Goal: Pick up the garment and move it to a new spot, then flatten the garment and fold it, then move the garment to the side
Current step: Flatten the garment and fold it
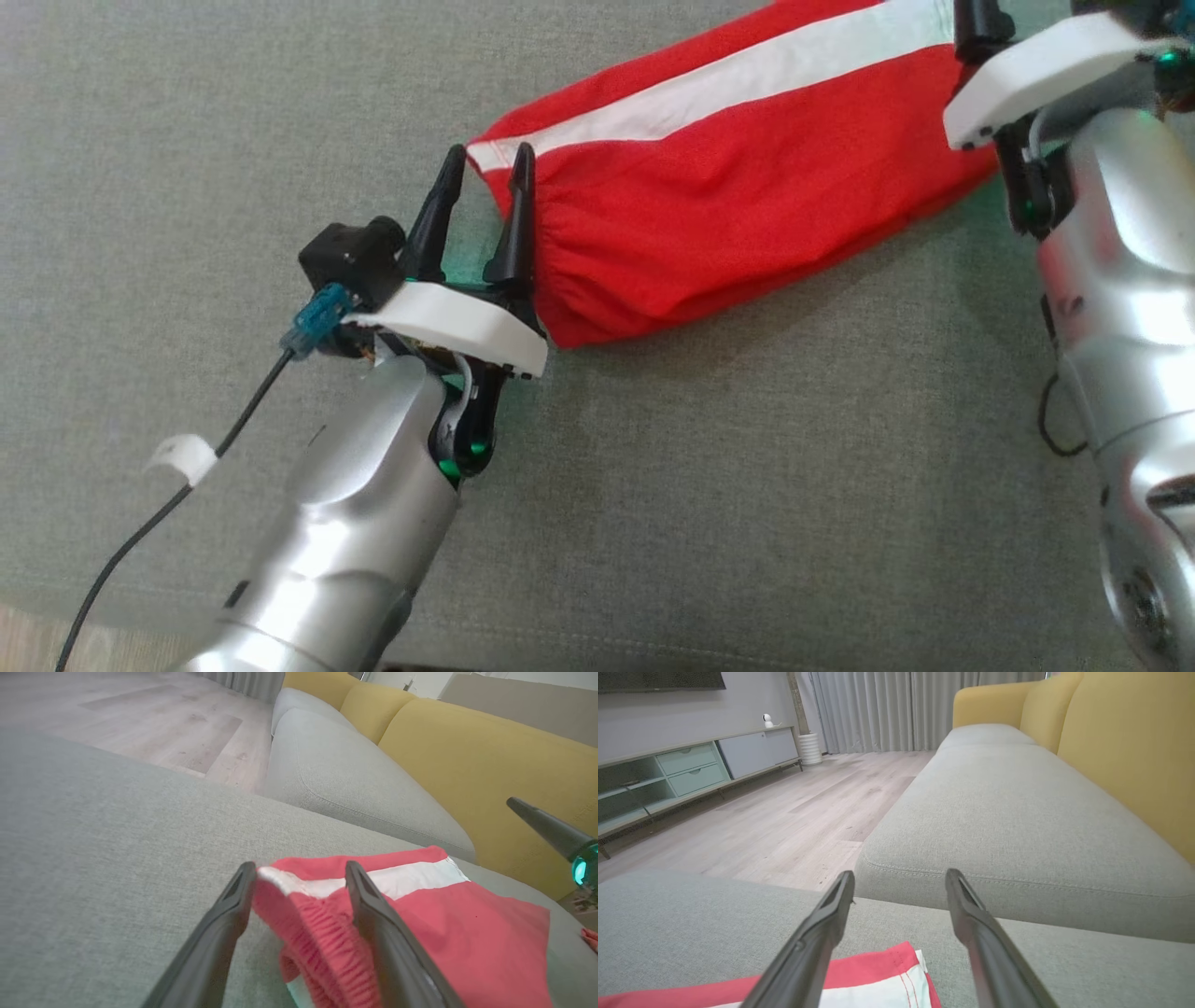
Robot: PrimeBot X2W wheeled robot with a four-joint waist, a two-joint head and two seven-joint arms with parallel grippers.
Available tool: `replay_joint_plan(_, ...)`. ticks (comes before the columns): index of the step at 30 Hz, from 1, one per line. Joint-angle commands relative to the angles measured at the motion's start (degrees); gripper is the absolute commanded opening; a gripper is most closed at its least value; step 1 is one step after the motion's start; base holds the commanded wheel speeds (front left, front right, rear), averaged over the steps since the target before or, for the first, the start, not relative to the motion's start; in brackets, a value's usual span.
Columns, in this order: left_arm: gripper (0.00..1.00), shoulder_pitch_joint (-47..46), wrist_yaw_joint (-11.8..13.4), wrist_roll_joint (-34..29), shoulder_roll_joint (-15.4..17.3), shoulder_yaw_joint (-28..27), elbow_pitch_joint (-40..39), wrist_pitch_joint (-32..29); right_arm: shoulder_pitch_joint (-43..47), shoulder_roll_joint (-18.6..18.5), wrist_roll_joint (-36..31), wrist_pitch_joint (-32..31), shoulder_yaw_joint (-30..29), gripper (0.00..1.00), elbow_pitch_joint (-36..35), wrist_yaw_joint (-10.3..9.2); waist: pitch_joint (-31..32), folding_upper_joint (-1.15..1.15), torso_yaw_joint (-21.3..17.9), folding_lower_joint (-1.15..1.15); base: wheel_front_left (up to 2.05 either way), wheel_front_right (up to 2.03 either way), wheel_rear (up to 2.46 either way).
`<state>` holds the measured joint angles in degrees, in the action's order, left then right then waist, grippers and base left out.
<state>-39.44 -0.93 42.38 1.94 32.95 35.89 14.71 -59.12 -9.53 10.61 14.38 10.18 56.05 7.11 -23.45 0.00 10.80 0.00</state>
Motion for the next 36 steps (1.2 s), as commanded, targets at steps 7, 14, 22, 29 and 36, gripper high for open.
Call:
replay_joint_plan(7, 1.0, 4.5, 3.8, -7.7, 0.9, -6.4, -4.5, 0.3, 6.9, 0.7, -5.1, 0.6, -1.4, 1.0, -0.7, 0.37, 1.9, 0.0, 0.2, 0.0, 0.0, 0.0, 0.0)
replay_joint_plan(14, 1.0, 9.8, 4.7, -12.6, 0.9, -10.8, -9.0, 0.3, 8.3, -0.3, -7.9, -0.1, -5.4, 1.0, 7.9, 0.37, 2.4, 0.0, 1.7, 0.0, 0.0, 0.0, 0.0)
replay_joint_plan(22, 1.0, 12.6, 4.2, -14.8, 0.9, -12.7, -10.7, 0.3, 7.5, 0.7, -8.7, -3.4, -11.5, 1.0, 15.0, 0.37, 2.8, 0.0, 3.5, 0.0, 0.0, 0.0, 0.0)
replay_joint_plan(29, 1.0, 15.3, 4.2, -16.7, 0.9, -14.1, -10.1, 0.3, 10.4, 3.6, -5.5, -3.0, -15.1, 0.0, 16.7, 0.37, 6.1, 0.0, 2.6, 0.0, 0.0, 0.0, 0.0)
replay_joint_plan(36, 1.0, 20.9, 5.0, -20.1, 0.9, -18.0, -9.6, 0.3, 17.5, 5.5, 1.7, 0.5, -19.4, 0.0, 13.5, 0.37, 12.8, 0.0, -3.1, 0.0, 0.0, 0.0, 0.0)
